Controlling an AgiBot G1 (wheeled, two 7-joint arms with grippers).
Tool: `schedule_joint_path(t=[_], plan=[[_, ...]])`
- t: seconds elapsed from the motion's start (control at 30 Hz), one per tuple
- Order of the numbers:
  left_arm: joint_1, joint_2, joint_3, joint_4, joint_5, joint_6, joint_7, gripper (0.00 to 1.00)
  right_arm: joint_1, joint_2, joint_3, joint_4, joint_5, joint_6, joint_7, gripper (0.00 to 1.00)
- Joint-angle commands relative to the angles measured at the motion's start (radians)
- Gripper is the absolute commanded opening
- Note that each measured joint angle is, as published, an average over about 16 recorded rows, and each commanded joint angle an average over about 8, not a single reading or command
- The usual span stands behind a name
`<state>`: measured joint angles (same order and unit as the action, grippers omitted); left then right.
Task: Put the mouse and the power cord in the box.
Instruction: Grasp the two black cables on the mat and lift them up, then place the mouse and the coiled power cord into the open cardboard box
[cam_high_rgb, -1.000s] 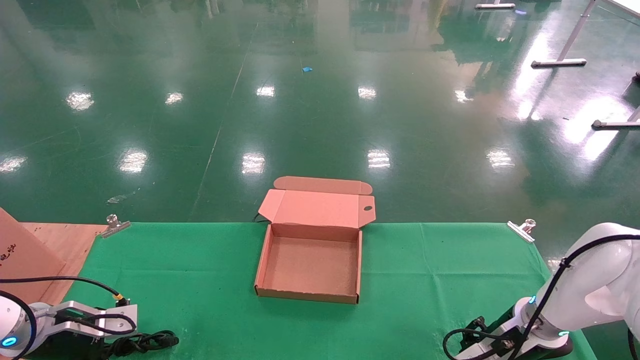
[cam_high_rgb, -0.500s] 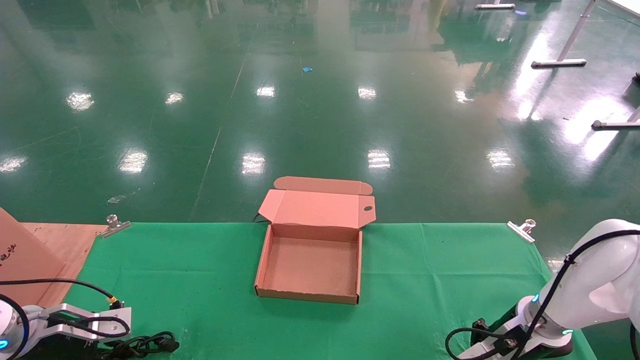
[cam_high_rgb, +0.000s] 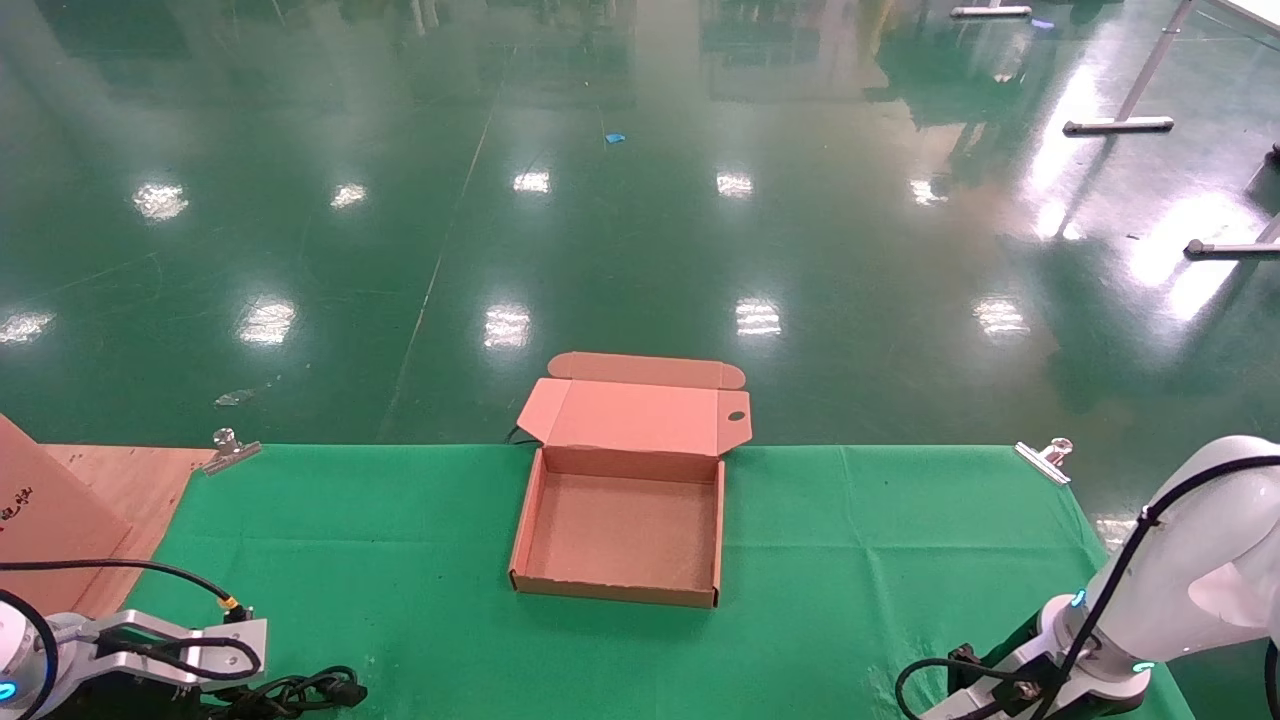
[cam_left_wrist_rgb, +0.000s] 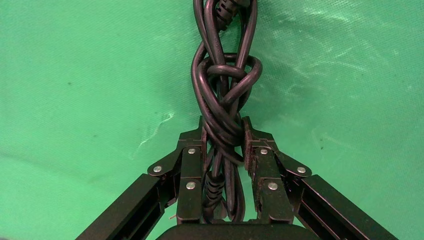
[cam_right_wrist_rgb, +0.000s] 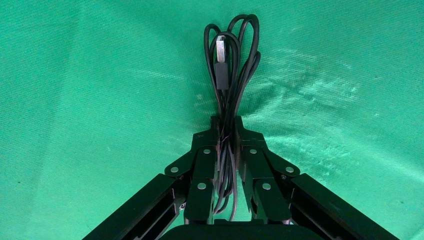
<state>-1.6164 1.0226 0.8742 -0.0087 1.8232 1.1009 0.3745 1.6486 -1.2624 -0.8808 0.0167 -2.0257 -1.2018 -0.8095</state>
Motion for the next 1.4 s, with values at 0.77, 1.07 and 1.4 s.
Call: schedule_joint_path(t=[0.77, 1.07, 1.4], plan=[[-0.225, 0.023, -0.002, -0.103, -0.005, 0.199, 0.034, 0.00, 0.191, 0.064, 0.055, 0.037, 0.079, -0.191, -0.044, 0.00], [-0.333, 0.083, -0.037, -0.203, -0.064, 0.325, 0.009, 0.00, 0.307, 0.062, 0.117, 0.057, 0.171, -0.315, 0.007, 0.00], [-0.400, 0.164, -0.035, -0.305, -0.055, 0.305, -0.026, 0.00, 0.417, -0.049, 0.157, 0.075, 0.227, -0.279, 0.116, 0.00]])
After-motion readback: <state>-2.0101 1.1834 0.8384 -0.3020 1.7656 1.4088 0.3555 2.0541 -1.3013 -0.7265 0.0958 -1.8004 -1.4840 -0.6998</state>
